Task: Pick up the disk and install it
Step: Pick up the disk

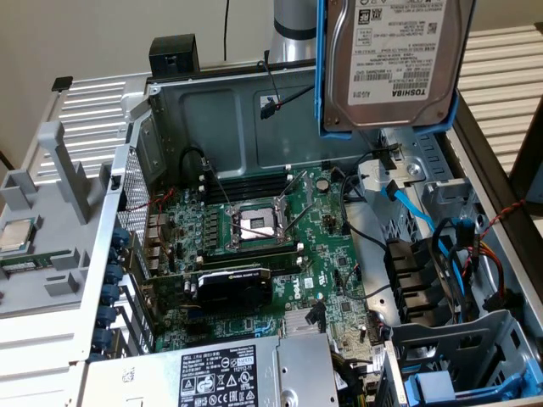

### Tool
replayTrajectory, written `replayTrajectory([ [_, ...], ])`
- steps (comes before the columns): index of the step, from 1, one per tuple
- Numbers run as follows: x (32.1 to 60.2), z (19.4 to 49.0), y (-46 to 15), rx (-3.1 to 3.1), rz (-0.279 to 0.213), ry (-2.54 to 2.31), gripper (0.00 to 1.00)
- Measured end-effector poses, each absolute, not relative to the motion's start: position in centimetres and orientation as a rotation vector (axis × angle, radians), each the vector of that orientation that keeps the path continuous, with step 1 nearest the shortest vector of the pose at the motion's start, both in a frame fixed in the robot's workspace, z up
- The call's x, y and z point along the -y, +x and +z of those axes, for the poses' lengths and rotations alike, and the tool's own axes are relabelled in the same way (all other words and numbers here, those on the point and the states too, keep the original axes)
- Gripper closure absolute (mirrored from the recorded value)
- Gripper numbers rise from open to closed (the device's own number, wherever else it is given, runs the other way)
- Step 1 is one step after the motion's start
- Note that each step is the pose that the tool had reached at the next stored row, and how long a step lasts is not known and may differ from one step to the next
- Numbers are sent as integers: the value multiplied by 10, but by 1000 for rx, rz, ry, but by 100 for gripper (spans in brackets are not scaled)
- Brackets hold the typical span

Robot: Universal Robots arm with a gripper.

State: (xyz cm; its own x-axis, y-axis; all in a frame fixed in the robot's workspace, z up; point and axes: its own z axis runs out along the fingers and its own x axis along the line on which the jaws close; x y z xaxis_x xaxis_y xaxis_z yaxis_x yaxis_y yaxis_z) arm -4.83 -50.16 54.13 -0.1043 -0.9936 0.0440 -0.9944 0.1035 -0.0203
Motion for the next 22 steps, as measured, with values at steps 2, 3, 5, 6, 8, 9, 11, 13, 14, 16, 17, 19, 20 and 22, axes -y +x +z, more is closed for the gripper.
replayTrajectory([
  [2, 507, 541, -48, 2320, 69, 2089, 63],
  [3, 509, 541, -48, 2320, 70, 2088, 63],
  [5, 515, 541, -48, 2321, 70, 2087, 63],
  [6, 517, 541, -47, 2322, 69, 2087, 63],
  [8, 522, 541, -47, 2322, 70, 2086, 63],
  [9, 525, 541, -46, 2323, 69, 2086, 63],
  [11, 529, 541, -45, 2323, 69, 2085, 63],
  [13, 533, 541, -42, 2323, 70, 2085, 63],
  [14, 534, 541, -40, 2323, 70, 2085, 63],
  [16, 537, 541, -36, 2323, 69, 2085, 63],
  [17, 538, 541, -34, 2323, 70, 2085, 63],
  [19, 539, 541, -29, 2323, 69, 2085, 63],
  [20, 540, 541, -26, 2323, 69, 2085, 63],
  [22, 543, 541, -22, 2323, 70, 2085, 63],
])
